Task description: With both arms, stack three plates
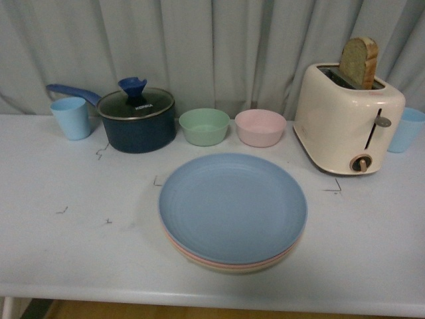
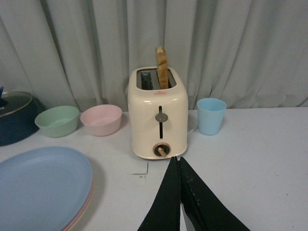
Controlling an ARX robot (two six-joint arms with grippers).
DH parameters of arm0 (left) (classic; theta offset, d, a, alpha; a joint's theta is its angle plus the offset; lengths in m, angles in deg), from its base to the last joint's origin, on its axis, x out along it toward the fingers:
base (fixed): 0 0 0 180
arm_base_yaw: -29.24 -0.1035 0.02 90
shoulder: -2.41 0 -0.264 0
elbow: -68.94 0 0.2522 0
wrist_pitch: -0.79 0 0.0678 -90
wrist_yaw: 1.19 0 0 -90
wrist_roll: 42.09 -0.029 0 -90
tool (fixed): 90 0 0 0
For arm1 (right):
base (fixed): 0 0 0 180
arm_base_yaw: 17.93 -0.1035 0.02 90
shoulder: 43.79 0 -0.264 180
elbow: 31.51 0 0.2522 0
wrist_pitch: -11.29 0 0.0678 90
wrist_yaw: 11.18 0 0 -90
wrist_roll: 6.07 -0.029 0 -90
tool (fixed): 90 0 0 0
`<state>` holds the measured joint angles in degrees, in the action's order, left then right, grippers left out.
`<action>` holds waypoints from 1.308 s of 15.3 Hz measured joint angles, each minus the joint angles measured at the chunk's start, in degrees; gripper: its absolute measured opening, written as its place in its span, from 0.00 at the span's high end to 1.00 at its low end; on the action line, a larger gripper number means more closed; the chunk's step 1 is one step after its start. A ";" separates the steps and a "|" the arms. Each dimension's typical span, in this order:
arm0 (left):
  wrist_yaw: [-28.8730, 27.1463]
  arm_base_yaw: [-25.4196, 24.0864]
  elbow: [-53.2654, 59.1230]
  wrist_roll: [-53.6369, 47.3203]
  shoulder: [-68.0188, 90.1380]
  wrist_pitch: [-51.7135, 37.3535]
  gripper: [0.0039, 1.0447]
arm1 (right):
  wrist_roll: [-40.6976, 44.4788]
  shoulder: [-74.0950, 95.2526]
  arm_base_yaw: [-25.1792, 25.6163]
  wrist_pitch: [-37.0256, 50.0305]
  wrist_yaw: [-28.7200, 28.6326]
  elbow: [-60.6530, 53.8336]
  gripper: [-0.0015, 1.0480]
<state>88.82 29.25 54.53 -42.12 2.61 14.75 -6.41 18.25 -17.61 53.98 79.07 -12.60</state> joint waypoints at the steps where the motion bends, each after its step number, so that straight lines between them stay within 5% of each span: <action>1: -0.02 0.00 0.00 0.00 0.00 0.00 0.06 | 0.00 -8.41 0.00 -6.58 -0.04 -2.38 0.98; 20: -0.02 0.00 0.00 0.00 0.00 0.00 0.06 | 0.00 -42.10 0.00 -36.39 -0.07 -4.50 0.98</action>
<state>88.80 29.25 54.53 -42.12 2.61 14.75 -6.41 -23.84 -17.61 17.59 79.01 -17.10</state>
